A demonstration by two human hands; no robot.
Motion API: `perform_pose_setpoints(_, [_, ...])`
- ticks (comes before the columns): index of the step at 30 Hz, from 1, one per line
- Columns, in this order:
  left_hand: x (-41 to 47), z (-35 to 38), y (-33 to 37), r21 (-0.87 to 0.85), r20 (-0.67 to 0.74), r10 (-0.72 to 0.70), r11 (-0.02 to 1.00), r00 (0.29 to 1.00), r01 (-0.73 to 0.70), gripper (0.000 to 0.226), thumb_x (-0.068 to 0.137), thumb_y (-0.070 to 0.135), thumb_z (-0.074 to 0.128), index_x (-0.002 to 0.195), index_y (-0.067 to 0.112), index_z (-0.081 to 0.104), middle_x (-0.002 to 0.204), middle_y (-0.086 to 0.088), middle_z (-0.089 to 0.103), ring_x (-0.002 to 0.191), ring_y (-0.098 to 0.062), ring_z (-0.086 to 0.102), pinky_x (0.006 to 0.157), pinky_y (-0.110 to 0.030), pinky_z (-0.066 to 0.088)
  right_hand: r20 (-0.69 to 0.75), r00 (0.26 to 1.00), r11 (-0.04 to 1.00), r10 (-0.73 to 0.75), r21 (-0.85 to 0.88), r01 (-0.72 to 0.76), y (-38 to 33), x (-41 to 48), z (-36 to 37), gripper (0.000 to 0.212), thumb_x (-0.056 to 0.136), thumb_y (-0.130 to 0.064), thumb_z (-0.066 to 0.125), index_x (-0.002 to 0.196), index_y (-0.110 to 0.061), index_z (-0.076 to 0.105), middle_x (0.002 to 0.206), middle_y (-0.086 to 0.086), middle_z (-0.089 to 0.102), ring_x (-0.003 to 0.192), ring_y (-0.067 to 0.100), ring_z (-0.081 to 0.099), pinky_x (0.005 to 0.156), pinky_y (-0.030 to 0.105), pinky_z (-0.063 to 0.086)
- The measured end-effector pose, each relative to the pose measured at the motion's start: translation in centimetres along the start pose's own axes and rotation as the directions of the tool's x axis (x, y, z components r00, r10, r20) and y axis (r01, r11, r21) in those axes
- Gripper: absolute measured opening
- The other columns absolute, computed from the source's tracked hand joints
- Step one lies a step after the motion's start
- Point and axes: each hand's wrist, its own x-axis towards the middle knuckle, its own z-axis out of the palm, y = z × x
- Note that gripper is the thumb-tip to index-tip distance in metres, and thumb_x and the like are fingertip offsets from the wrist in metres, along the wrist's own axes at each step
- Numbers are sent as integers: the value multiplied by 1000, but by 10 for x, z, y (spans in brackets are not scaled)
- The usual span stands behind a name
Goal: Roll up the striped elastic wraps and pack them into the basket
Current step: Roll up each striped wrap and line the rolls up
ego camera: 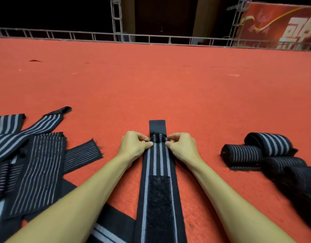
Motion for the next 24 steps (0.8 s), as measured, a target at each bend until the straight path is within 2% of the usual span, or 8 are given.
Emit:
perform_pose_setpoints(3, [-3,-4,6,28,59,48,998,997,-50,10,81,17,74,76,20,65,73,7,61,76,-10,57,60,-17,38,35,999,995,28,99,-31,0,0,-3,21,82,-18,72,103,-14,74,98,0,71,97,15,64,85,27,48])
perform_pose_setpoints(6, [-15,-11,7,15,61,160,987,985,-162,11,80,33,69,78,30,59,96,2,64,93,-18,61,87,-33,46,-1,1000,985,-29,168,29,-6,-11,-15,12,80,-17,75,93,-17,74,85,-6,68,81,8,60,75,23,43])
perform_pose_setpoints(8, [-30,-23,16,-41,121,221,975,968,-217,13,86,27,64,85,30,51,99,-1,62,98,-20,58,92,-41,44,3,995,971,-95,221,92,-15,-20,-28,11,79,-12,76,87,-18,73,84,-2,71,77,10,62,76,28,49])
perform_pose_setpoints(11, [-61,-46,40,-247,206,263,946,943,-210,9,97,10,51,102,14,45,99,-5,66,93,-16,61,87,-33,46,31,982,944,-185,282,169,-38,-41,-52,12,81,-6,73,86,-16,70,83,2,71,78,13,64,77,34,54])
perform_pose_setpoints(15, [-97,-76,71,-339,205,345,903,916,-264,27,99,6,45,122,18,52,115,0,65,109,-11,61,94,-29,48,71,966,896,-247,395,200,-72,-78,-88,12,83,-2,70,93,-9,70,86,6,69,79,15,61,73,37,54])
perform_pose_setpoints(19, [-141,-99,104,-349,149,396,878,906,-327,26,99,8,45,115,25,57,111,6,66,106,-9,61,89,-26,48,103,945,856,-312,462,232,-99,-120,-122,13,84,-1,69,95,-7,70,83,2,69,72,6,63,60,18,51])
perform_pose_setpoints(21, [-165,-109,118,-334,141,418,873,897,-355,25,100,11,42,118,26,51,111,7,62,104,-9,59,85,-25,47,131,940,823,-314,532,201,-112,-142,-139,12,83,3,68,93,-3,69,83,6,68,70,7,65,60,19,52])
perform_pose_setpoints(24, [-205,-123,141,-292,214,396,898,893,-328,24,102,17,35,122,30,42,106,11,60,89,-5,61,68,-26,49,202,933,781,-297,614,116,-128,-175,-167,13,80,8,68,89,-2,67,86,9,68,77,14,67,68,23,56])
